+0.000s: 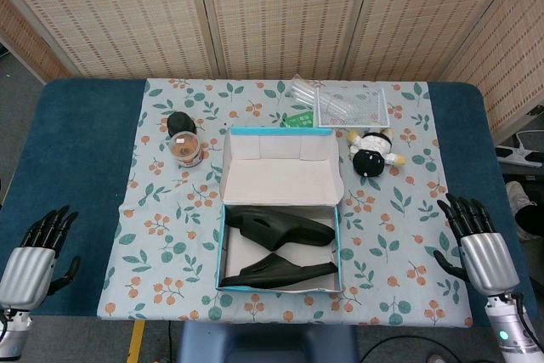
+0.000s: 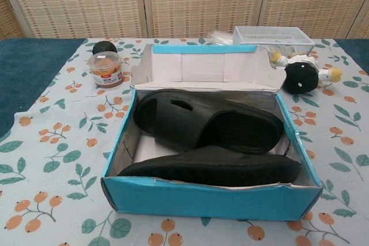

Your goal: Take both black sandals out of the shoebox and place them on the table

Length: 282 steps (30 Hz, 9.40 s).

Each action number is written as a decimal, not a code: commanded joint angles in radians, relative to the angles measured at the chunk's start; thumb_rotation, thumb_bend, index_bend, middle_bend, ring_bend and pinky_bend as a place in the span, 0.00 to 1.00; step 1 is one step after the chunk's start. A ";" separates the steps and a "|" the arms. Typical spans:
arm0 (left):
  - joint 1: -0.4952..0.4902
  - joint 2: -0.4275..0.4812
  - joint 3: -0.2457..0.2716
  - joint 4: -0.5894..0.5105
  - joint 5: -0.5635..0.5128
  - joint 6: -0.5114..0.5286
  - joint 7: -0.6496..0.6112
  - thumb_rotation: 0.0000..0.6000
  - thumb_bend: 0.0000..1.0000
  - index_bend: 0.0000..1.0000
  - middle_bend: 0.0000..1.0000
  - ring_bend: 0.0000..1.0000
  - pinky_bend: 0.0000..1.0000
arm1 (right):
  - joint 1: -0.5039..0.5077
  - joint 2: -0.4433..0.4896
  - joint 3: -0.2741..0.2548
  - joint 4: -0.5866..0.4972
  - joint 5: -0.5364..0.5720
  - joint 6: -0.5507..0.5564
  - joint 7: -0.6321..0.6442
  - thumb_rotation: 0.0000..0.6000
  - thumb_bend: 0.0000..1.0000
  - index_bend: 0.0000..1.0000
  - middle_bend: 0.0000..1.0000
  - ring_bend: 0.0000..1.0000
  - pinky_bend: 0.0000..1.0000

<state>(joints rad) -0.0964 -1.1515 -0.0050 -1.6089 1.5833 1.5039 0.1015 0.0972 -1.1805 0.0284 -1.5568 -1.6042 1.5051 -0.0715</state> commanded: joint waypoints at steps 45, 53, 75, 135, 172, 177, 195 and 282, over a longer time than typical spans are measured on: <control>-0.136 -0.035 0.040 -0.204 0.102 -0.198 0.208 1.00 0.45 0.00 0.00 0.00 0.14 | 0.765 0.084 0.089 -0.550 0.807 -0.709 -0.557 0.93 0.19 0.14 0.14 0.00 0.21; -0.158 -0.055 0.041 -0.204 0.104 -0.224 0.213 1.00 0.46 0.00 0.00 0.00 0.14 | 0.875 0.001 0.062 -0.540 0.974 -0.619 -0.649 0.93 0.19 0.14 0.14 0.00 0.21; -0.176 -0.044 0.043 -0.181 0.079 -0.227 0.166 1.00 0.46 0.00 0.00 0.00 0.14 | 1.026 -0.104 -0.001 -0.554 1.191 -0.439 -0.784 0.92 0.19 0.15 0.22 0.14 0.42; -0.184 -0.034 0.041 -0.150 0.022 -0.230 0.154 1.00 0.46 0.00 0.00 0.00 0.14 | 0.883 -0.193 0.147 -0.420 0.961 -0.348 -0.431 1.00 0.31 0.85 0.80 0.70 0.82; -0.167 -0.077 -0.021 -0.031 -0.090 -0.187 0.071 1.00 0.45 0.00 0.00 0.00 0.14 | 0.370 0.413 -0.186 -0.078 -0.100 -0.572 0.671 1.00 0.31 0.72 0.80 0.56 0.63; -0.174 -0.080 -0.026 -0.032 -0.097 -0.196 0.080 1.00 0.45 0.00 0.00 0.00 0.14 | 0.411 0.370 -0.187 0.007 -0.115 -0.620 0.775 1.00 0.31 0.72 0.80 0.55 0.63; -0.199 -0.111 -0.031 -0.021 -0.139 -0.246 0.122 1.00 0.45 0.00 0.00 0.00 0.14 | 0.629 0.197 -0.086 0.212 0.068 -0.980 0.682 1.00 0.31 0.18 0.41 0.24 0.47; -0.135 -0.053 -0.008 0.015 -0.073 -0.151 -0.052 1.00 0.46 0.00 0.00 0.00 0.14 | 0.986 -0.212 -0.071 -0.304 0.822 -0.750 -0.517 1.00 0.24 0.78 0.75 0.59 0.76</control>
<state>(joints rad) -0.2317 -1.2041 -0.0134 -1.5944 1.5101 1.3535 0.0499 1.0768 -1.3793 -0.0343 -1.8609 -0.7886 0.7296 -0.5745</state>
